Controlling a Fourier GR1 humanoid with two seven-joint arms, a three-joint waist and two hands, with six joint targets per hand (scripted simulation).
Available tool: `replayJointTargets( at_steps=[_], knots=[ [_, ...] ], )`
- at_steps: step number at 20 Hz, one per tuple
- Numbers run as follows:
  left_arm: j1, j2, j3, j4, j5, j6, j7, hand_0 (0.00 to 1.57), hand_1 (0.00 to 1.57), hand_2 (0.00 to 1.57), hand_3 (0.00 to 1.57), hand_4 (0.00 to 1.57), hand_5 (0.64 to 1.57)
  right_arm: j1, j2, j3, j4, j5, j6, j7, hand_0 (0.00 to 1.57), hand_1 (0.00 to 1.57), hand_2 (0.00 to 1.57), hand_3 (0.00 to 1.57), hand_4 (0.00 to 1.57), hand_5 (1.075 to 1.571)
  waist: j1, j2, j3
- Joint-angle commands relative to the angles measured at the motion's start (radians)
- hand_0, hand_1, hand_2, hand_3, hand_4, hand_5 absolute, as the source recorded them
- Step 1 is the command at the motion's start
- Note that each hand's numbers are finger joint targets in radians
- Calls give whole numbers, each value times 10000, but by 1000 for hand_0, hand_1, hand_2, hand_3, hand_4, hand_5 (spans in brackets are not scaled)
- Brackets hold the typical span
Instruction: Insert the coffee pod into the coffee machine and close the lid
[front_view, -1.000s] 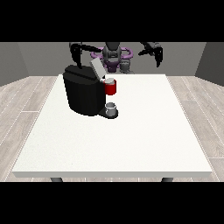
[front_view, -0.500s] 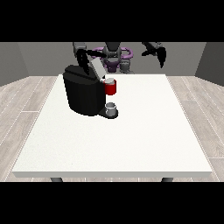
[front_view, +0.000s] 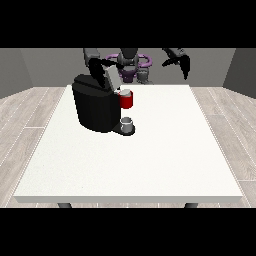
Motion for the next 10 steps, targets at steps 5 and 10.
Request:
replayJointTargets(
  at_steps=[5, 10],
  knots=[
    [-303, 87, -31, 20, 170, -79, 16, 0, 0, 0, 0, 385, 1571, -1161, -101, 330, 150, 473, -49, -63, 0, 0, 0, 0, 40, 1571, 442, 524, 1],
    [-166, -219, -532, 48, -239, 124, -76, 0, 0, 0, 0, 383, 1571, -1660, 299, 730, 176, 886, -491, 397, 0, 0, 0, 0, 0, 1571, 768, 474, -2]
  ],
)
